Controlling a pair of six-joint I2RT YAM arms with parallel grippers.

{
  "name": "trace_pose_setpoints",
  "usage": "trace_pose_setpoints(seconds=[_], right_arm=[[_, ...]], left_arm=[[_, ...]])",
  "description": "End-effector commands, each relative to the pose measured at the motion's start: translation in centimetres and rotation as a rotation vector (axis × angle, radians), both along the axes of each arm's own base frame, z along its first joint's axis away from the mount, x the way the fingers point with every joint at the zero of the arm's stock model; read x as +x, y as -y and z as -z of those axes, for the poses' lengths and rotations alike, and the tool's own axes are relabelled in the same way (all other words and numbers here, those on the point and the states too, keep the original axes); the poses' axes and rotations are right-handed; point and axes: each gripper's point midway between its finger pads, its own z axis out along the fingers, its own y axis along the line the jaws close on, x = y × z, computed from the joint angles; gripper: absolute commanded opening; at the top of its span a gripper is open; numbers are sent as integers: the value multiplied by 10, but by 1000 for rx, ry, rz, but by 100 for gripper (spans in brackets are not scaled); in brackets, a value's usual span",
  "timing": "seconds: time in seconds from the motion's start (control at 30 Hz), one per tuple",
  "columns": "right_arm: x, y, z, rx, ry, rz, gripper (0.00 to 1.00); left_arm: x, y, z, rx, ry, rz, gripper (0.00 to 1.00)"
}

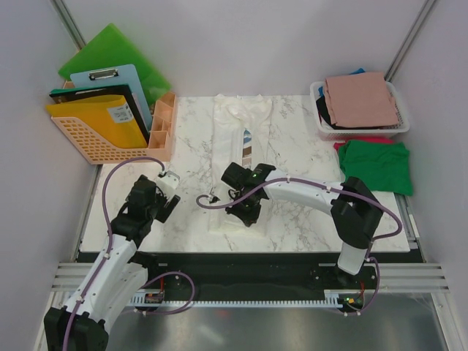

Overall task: Fold and stack the t-shirts
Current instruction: Fold the tshirt

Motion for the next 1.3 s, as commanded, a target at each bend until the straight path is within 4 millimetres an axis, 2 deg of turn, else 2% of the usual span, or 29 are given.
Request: trace_pose_setpoints(seconds=[0.0, 0.17, 0.33, 0.57, 0.7, 0.97, 1.0, 1.07, 1.1, 1.13, 1.2, 1.27], right_arm=[[-12, -23, -8, 38, -34, -42, 0], [-29, -38, -2, 32, -58, -90, 0], [-32, -45, 4, 24, -68, -109, 0], [-42, -52, -12, 61, -68, -148, 0], [-56, -54, -21, 93, -87, -187, 0], [-72, -67, -4, 57, -95, -255, 0], [-73, -67, 5, 36, -102, -263, 0], [-71, -67, 14, 8, -101, -272, 20], [-72, -62, 20, -15, -113, -289, 46], [-73, -60, 20, -18, -117, -295, 57], [-75, -59, 9, 18, -109, -314, 74], [-75, -56, 0, 32, -90, -319, 80]], left_arm=[[5, 2, -4, -27, 30, -13, 100], [5, 2, -3, -25, 27, -12, 100], [5, 2, -3, -23, 28, -10, 100], [5, 2, -4, -22, 30, -12, 100], [6, 2, -2, -21, 24, -12, 100], [7, 0, 2, -15, 11, -22, 100], [7, 0, 2, -16, 13, -22, 100], [6, 0, 3, -15, 11, -22, 100], [6, 0, 2, -16, 13, -22, 100], [6, 0, 3, -15, 10, -22, 100], [6, 0, 4, -14, 5, -22, 100], [6, 1, 4, -16, 5, -19, 100]])
